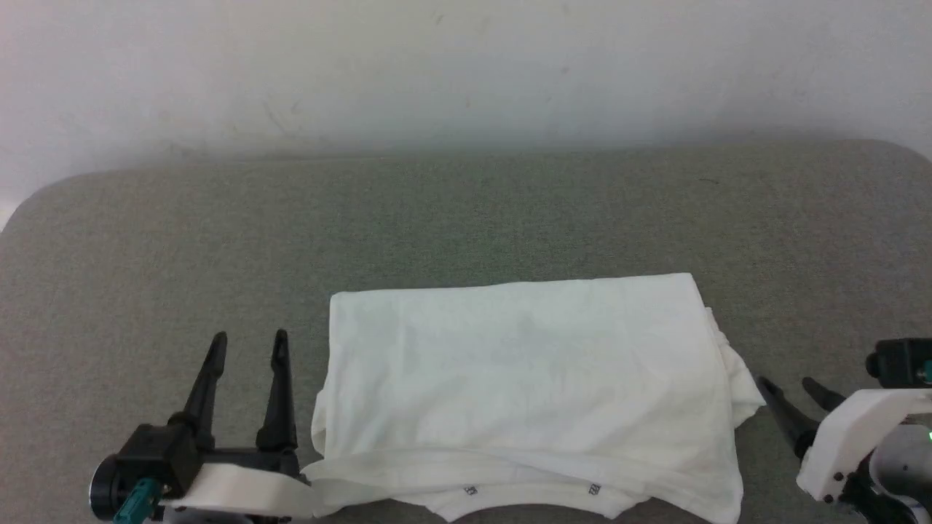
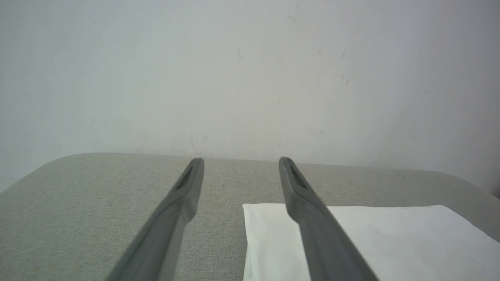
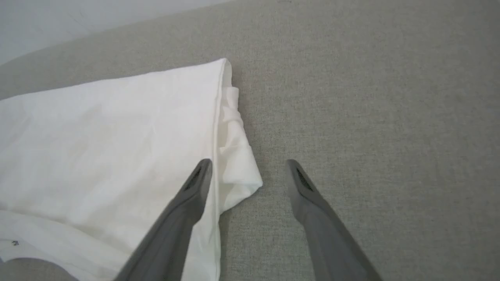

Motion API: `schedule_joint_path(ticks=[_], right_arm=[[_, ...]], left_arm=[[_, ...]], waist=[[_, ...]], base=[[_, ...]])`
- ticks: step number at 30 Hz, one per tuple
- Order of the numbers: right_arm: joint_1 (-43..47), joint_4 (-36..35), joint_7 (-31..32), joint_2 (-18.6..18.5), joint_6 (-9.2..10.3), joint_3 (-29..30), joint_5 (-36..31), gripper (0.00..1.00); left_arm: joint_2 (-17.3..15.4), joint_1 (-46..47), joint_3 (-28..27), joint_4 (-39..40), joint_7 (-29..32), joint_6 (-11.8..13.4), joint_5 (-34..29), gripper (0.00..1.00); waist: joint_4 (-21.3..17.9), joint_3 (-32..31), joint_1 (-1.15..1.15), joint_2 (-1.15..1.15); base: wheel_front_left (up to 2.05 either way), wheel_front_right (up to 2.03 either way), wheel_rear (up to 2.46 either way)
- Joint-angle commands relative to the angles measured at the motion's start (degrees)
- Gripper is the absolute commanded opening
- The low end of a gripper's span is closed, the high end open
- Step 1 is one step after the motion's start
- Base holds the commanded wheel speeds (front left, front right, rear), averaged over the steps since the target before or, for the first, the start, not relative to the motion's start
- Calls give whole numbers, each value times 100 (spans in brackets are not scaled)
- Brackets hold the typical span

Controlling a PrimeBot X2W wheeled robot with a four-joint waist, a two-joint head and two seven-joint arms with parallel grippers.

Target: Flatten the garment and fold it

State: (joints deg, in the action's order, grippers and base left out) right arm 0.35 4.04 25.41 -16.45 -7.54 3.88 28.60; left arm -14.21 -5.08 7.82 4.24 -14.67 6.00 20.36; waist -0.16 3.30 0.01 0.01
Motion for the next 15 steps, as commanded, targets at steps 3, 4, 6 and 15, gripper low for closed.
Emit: schedule_joint_path(ticks=[3,4,6,15], right_arm=[[-496,608,217,-26,5,-321,197,100],[-605,779,289,-37,5,-415,230,100],[-812,1102,379,-54,5,-596,311,100],[-1127,2345,1271,45,5,-1376,910,36]], left_arm=[[184,244,-18,91,-29,-77,-266,100],[227,266,-51,113,-30,-94,-312,100],[301,263,-116,124,-31,-133,-380,100],[479,225,-216,53,-32,-281,-636,100]], waist=[[293,254,-1,-1],[327,288,-1,-1],[375,333,-1,-1],[481,399,-1,-1]], base=[[0,0,0],[0,0,0],[0,0,0],[0,0,0]])
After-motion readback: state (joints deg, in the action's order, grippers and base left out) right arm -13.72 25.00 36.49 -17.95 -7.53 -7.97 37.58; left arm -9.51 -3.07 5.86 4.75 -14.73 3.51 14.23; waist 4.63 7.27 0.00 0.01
